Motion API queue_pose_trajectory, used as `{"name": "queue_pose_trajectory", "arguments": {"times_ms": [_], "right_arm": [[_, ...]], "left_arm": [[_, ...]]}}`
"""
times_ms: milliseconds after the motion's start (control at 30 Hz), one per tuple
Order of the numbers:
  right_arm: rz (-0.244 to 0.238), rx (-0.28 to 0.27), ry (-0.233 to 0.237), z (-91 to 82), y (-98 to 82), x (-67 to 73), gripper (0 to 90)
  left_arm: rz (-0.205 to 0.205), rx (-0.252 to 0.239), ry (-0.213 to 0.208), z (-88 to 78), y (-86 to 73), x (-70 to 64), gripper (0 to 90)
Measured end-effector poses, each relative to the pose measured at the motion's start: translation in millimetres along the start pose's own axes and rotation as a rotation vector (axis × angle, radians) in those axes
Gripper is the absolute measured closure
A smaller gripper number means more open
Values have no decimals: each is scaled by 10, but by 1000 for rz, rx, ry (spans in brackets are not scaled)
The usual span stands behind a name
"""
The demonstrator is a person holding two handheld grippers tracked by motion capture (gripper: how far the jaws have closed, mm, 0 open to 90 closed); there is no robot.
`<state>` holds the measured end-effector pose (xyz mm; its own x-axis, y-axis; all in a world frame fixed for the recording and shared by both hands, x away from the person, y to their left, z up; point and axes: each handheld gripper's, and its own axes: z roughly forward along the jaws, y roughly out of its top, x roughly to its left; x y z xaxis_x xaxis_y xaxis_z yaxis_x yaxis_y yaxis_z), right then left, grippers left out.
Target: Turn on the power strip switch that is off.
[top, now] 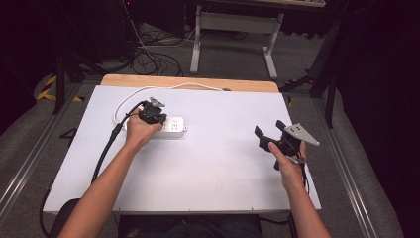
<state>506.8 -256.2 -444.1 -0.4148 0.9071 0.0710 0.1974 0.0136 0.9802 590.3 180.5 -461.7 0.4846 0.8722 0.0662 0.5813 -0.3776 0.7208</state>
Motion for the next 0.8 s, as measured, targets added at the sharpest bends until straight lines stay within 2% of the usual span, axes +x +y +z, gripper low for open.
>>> {"name": "queue_pose_trajectory", "arguments": {"times_ms": [133, 233, 433, 567, 700, 800], "right_arm": [[-3, 2, -7, -27, 0, -3, 100], [-2, -3, -9, -54, 6, 8, 100], [-12, 9, -17, -79, -6, 29, 101], [-16, 12, -18, -86, -14, 31, 101], [-12, 15, -14, -61, -18, 31, 101], [-11, 14, -9, -51, -21, 41, 102]], "left_arm": [[-9, 1, -17, -6, 3, 26, 900], [2, 4, 1, -15, 1, 2, 900], [-7, 3, 1, -35, -22, 9, 900], [12, 0, 15, -33, -27, -11, 900], [-2, -1, 10, -34, -25, -6, 900], [4, 0, 19, -37, -28, -19, 900]]}}
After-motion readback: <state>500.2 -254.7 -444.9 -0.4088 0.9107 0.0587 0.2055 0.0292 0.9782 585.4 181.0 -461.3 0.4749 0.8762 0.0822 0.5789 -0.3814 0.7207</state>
